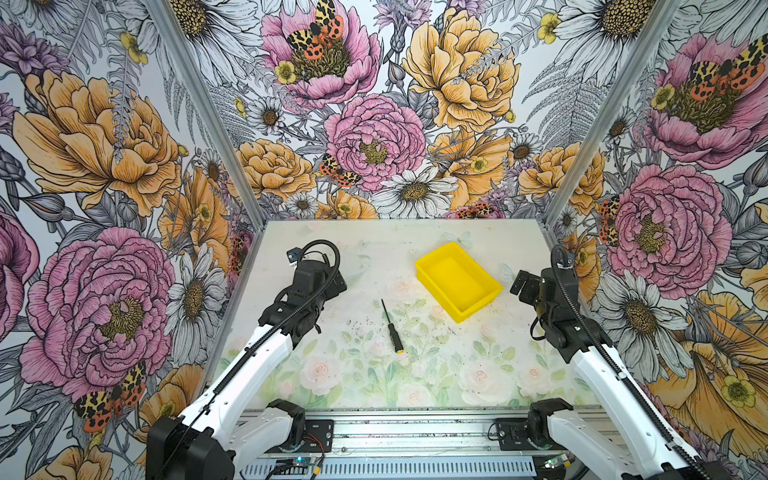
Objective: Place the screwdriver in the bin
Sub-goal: 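Reach the left gripper over the screwdriver handle while the right arm lifts slightly, then lower the left gripper and close it on the black screwdriver handle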
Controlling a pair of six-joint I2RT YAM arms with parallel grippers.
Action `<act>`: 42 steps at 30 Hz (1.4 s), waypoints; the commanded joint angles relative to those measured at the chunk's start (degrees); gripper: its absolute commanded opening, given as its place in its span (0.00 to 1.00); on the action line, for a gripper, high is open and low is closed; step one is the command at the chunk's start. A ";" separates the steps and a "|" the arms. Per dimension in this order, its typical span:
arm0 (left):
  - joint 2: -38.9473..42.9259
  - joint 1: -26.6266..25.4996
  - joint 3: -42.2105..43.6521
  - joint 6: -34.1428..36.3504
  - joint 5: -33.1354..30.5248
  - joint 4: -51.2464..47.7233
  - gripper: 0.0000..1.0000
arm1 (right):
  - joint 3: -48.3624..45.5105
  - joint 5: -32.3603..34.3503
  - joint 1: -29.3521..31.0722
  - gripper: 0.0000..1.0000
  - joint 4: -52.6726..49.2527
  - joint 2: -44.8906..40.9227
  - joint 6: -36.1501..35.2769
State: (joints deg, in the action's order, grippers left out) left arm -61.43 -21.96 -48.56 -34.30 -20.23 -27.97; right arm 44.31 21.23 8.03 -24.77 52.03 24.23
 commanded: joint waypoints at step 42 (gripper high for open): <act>-39.59 -29.15 -17.44 -28.86 6.16 -10.44 0.92 | 4.32 -9.51 2.43 0.99 -14.36 1.23 -5.53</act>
State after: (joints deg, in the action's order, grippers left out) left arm -99.92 -50.41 -66.85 -61.43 -15.09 -37.54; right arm 47.86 12.12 10.17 -38.85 53.25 19.84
